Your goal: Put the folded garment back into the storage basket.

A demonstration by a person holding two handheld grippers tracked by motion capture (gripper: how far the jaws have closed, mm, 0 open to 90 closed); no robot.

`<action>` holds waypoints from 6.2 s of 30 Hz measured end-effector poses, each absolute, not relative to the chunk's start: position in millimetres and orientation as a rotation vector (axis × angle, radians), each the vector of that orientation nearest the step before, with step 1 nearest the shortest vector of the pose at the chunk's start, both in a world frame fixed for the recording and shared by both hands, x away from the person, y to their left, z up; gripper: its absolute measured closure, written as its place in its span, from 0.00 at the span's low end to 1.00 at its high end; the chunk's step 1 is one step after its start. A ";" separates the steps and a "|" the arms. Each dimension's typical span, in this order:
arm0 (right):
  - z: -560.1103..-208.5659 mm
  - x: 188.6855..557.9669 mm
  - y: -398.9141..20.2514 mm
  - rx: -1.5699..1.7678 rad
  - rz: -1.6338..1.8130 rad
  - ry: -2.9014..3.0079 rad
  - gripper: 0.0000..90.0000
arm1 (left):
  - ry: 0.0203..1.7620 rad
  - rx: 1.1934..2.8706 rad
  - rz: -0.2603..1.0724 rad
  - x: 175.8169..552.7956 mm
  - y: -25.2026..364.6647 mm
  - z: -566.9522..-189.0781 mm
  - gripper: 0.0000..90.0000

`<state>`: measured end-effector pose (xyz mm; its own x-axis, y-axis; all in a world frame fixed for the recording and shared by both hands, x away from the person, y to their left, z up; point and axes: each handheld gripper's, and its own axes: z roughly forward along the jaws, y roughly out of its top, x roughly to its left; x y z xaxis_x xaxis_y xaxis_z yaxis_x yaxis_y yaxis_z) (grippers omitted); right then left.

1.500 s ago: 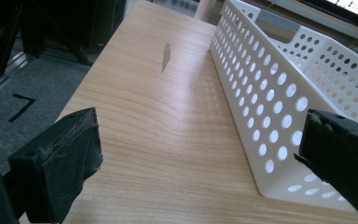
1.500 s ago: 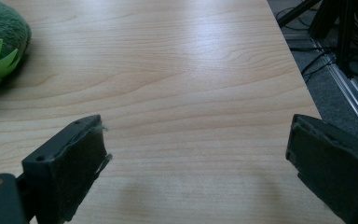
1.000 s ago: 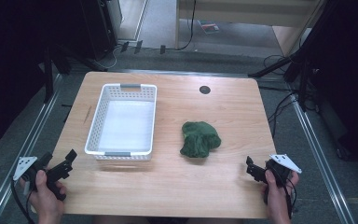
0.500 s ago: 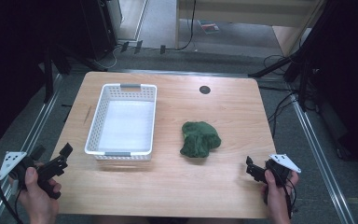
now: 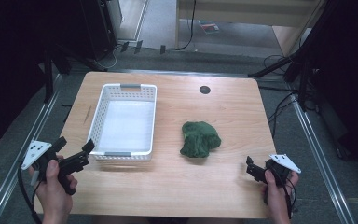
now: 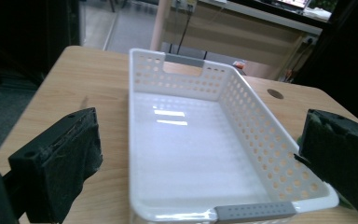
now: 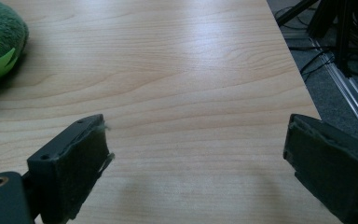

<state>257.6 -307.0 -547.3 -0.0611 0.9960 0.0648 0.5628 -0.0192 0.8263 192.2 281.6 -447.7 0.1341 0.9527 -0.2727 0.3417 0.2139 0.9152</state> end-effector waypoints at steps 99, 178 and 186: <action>-548.2 259.0 -308.8 1.660 0.971 1.705 0.00 | 1.268 1.762 0.358 302.2 8.8 -487.0 0.00; -548.5 260.2 -308.5 1.664 0.958 1.719 0.00 | 1.303 1.890 0.418 322.5 -24.2 -500.0 0.27; -548.4 259.9 -308.2 1.661 0.954 1.717 0.00 | 1.271 1.856 0.437 318.0 -13.6 -476.3 0.27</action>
<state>259.9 -308.2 -548.4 -0.0742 0.9939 0.0815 0.5941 -0.0216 0.8041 318.0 -13.6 -476.3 0.4291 0.8889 -0.1606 0.6026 -0.1492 0.7840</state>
